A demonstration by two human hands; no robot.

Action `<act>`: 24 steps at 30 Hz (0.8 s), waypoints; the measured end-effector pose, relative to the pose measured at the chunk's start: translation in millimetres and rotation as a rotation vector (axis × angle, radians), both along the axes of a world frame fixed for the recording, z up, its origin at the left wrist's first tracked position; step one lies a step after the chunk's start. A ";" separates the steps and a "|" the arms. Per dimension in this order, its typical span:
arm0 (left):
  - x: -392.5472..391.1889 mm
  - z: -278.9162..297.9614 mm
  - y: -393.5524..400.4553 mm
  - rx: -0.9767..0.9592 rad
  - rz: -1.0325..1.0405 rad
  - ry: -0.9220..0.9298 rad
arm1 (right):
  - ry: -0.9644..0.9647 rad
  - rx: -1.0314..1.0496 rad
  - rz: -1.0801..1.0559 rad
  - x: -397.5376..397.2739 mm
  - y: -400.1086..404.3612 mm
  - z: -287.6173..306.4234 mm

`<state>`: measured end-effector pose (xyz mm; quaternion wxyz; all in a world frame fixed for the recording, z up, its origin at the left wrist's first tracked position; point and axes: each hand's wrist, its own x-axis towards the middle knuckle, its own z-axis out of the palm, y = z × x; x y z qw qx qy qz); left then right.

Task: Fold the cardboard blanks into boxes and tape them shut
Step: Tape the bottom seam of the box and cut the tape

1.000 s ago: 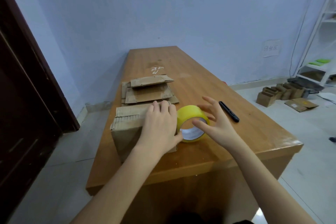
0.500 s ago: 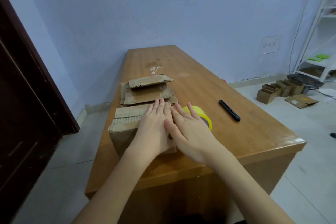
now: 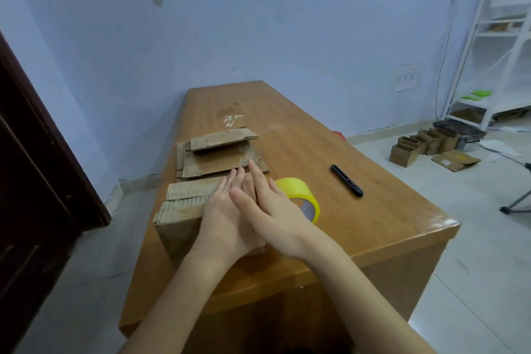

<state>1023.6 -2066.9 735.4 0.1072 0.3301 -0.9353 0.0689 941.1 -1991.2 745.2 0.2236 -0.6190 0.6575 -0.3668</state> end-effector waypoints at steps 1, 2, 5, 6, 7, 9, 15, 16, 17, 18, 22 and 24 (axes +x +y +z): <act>-1.0 -0.7 -0.4 -0.002 0.008 -0.004 | -0.054 -0.001 0.014 -1.3 4.1 3.2; -1.7 -1.1 -0.9 -0.008 0.017 -0.014 | -0.120 -0.015 0.018 -5.2 7.3 6.8; -2.2 -0.5 -2.4 -0.012 0.054 -0.022 | -0.214 -0.144 -0.165 -39.1 2.7 11.6; -2.0 -0.3 -2.4 -0.011 0.058 -0.022 | -0.142 -0.183 -0.303 -59.9 -4.0 8.0; -1.9 -0.3 -2.4 -0.014 0.049 -0.020 | -0.021 -0.166 -0.448 -85.4 -12.1 1.9; -1.1 -0.9 -1.8 -0.017 0.022 -0.012 | 0.259 0.069 -0.711 -135.5 -26.6 -19.4; -2.9 -0.1 -0.6 -0.009 0.016 -0.011 | 0.621 0.349 -0.785 -175.6 -27.5 -79.6; -3.3 0.2 -0.3 -0.008 0.018 -0.012 | 0.604 0.322 -0.793 -175.2 -27.4 -81.1; -3.5 0.7 -0.3 -0.008 0.022 -0.016 | 0.571 0.314 -0.796 -175.5 -28.0 -79.6; -3.2 0.8 -0.1 -0.008 0.024 -0.021 | 0.506 0.318 -0.789 -175.7 -27.8 -75.6; 1.2 0.7 1.3 -0.006 0.003 -0.014 | -0.224 0.226 -0.712 -167.6 -19.6 -44.1; 1.0 1.8 2.0 -0.002 0.003 -0.012 | -0.375 0.109 -0.667 -154.8 -8.7 -25.2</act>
